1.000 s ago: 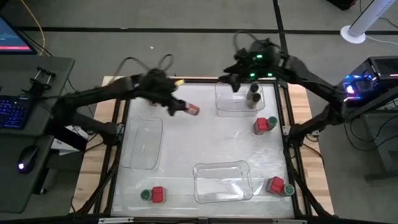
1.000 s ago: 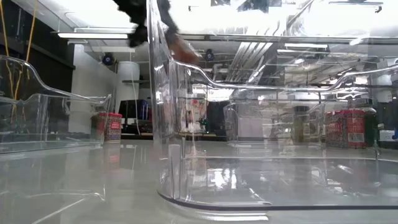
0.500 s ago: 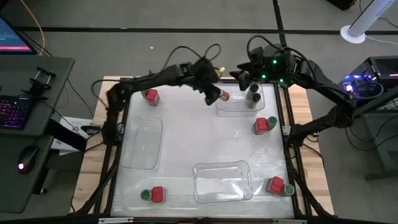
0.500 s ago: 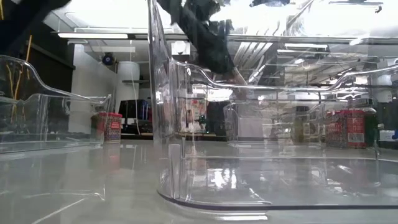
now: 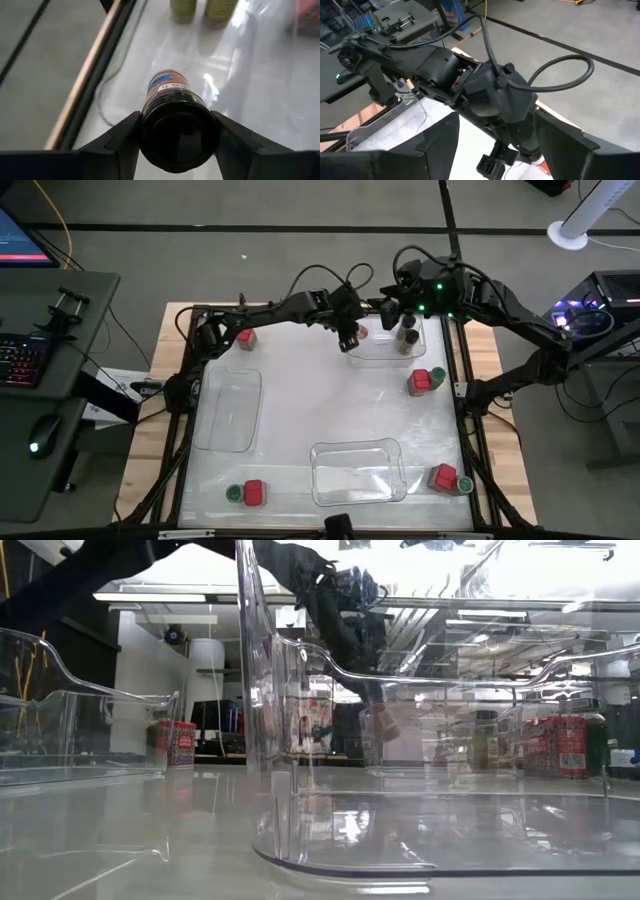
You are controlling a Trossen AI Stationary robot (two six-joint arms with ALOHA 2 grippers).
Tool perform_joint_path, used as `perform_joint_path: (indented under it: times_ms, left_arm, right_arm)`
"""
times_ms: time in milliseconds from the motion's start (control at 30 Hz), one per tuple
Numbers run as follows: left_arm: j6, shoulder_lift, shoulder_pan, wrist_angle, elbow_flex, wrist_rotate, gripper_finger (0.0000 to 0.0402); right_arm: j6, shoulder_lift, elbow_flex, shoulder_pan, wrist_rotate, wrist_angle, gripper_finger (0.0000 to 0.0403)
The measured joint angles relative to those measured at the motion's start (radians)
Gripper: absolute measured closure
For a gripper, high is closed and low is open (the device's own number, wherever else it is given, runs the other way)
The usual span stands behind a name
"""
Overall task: Sort spices by type
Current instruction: Put the black seasoning bottle into the top right transparent bin
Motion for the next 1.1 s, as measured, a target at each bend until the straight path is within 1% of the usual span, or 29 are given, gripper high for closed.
perform_joint_path:
  times_ms: [133,467,633,833,900,1000,1100]
  left_arm:
    - [0.022,0.003,0.000,0.020,0.000,-0.009,0.0194]
    - [0.031,0.003,0.000,0.012,0.000,-0.007,0.0190]
    - [0.029,0.003,0.007,-0.039,0.000,0.050,0.0189]
    - [0.029,0.003,0.007,-0.066,0.000,0.069,0.0188]
    - [0.029,0.003,0.007,-0.085,0.000,0.079,0.0188]
    - [0.029,0.003,0.007,-0.115,-0.001,0.079,0.0184]
    - [0.029,0.003,0.007,-0.117,-0.001,0.078,0.0179]
  right_arm:
    - [-0.001,0.000,0.000,0.003,0.000,0.000,0.0151]
    - [-0.012,0.000,-0.001,0.003,0.000,-0.001,0.0151]
    - [-0.012,0.000,-0.001,0.003,-0.001,-0.009,0.0151]
    - [0.002,0.000,-0.001,0.003,-0.001,-0.014,0.0151]
    - [0.034,0.000,-0.001,0.003,-0.001,-0.023,0.0151]
    - [0.126,0.005,-0.001,0.002,0.026,-0.119,0.0151]
    - [0.160,0.027,-0.012,0.002,0.057,-0.303,0.0151]
